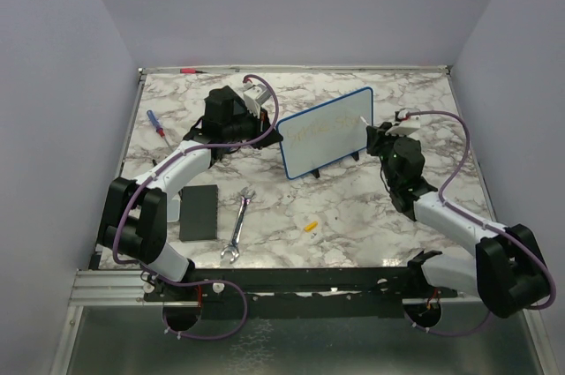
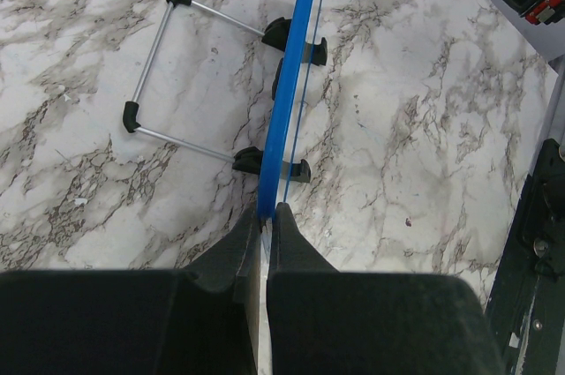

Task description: Write a sentence on the whiteboard

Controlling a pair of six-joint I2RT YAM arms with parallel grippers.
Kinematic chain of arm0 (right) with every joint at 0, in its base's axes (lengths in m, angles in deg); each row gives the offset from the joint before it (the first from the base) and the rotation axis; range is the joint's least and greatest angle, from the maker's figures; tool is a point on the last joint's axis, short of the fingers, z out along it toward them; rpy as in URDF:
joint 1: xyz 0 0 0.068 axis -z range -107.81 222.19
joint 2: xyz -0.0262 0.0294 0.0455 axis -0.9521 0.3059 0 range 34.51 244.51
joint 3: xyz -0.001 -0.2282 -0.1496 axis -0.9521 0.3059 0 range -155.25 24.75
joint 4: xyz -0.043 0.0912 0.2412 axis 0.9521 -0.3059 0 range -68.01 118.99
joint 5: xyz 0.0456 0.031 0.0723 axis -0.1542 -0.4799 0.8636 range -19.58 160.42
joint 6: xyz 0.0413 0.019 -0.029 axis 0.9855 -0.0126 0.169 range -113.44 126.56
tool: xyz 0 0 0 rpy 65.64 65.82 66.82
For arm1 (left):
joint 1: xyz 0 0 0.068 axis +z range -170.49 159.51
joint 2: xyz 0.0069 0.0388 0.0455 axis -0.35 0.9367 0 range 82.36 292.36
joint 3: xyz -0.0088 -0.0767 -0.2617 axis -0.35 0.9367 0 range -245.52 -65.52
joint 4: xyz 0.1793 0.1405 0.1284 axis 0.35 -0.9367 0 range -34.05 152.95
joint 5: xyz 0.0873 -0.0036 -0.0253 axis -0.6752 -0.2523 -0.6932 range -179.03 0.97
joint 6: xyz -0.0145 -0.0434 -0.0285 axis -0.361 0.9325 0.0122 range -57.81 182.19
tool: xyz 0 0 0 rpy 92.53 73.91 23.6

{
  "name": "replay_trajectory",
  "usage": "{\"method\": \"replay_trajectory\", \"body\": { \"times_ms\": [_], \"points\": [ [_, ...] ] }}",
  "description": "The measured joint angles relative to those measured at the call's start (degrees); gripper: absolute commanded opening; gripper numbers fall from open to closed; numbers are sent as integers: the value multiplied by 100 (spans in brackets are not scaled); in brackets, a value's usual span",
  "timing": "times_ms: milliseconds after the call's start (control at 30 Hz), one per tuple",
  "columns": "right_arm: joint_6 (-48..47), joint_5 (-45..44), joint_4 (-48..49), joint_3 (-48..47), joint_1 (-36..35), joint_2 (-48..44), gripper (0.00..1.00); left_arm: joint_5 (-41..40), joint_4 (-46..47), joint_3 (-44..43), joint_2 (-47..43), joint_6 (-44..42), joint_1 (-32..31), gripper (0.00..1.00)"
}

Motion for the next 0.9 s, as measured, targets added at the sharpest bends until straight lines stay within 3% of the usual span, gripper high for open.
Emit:
{"method": "replay_trajectory", "body": {
  "times_ms": [900],
  "points": [
    [-11, -144, -11, 31, 0, 216, 1, 0, 0, 0, -2, 0, 0, 0]
  ]
}}
